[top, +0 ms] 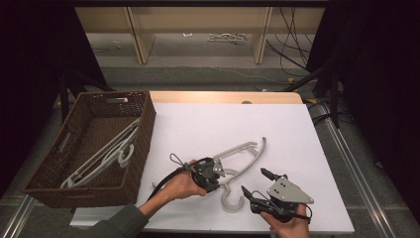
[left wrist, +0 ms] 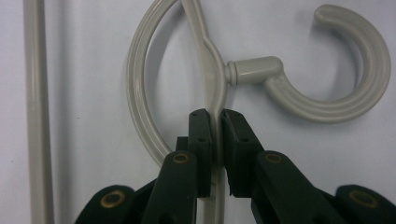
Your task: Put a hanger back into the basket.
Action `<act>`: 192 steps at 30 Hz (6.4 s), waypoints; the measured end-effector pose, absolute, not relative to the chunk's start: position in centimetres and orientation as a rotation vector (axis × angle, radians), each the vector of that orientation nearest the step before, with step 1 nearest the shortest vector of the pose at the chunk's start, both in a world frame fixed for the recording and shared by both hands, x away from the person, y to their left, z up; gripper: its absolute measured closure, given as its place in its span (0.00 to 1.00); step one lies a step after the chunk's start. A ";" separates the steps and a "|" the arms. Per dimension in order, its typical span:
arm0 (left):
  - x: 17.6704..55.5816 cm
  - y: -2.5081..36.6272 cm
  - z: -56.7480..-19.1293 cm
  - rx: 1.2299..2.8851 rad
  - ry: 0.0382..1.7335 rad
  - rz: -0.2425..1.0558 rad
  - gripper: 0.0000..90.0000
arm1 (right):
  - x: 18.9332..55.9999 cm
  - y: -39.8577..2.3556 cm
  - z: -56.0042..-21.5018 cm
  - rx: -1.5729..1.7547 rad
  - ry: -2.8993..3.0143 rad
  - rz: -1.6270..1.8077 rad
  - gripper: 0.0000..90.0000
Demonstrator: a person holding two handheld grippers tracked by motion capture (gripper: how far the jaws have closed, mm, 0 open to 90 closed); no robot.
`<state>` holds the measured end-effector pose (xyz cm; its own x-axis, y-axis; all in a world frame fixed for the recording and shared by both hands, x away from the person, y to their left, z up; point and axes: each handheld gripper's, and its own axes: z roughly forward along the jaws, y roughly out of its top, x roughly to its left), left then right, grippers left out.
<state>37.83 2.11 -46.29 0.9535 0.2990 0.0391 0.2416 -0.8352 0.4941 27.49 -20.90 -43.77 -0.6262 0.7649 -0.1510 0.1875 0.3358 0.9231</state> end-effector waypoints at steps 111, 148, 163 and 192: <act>39.6 26.8 -27.9 1.945 0.843 0.375 0.92 | 27.5 -20.8 -44.0 0.844 2.033 1.266 0.25; 38.1 37.0 -31.4 1.875 1.096 0.447 0.92 | 27.6 -20.8 -44.1 0.860 2.018 1.257 0.25; 41.1 35.3 -35.1 1.998 1.125 0.388 0.92 | 27.6 -20.9 -44.1 0.862 2.020 1.261 0.25; 41.2 35.4 -39.7 2.219 1.141 0.313 0.88 | 27.6 -20.8 -44.1 0.853 2.019 1.261 0.25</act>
<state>41.18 35.38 -39.72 0.5995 0.7975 -0.0674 0.6516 -0.4375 0.6197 27.60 -20.84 -44.12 -0.6111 0.7766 -0.1533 0.2033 0.3411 0.9178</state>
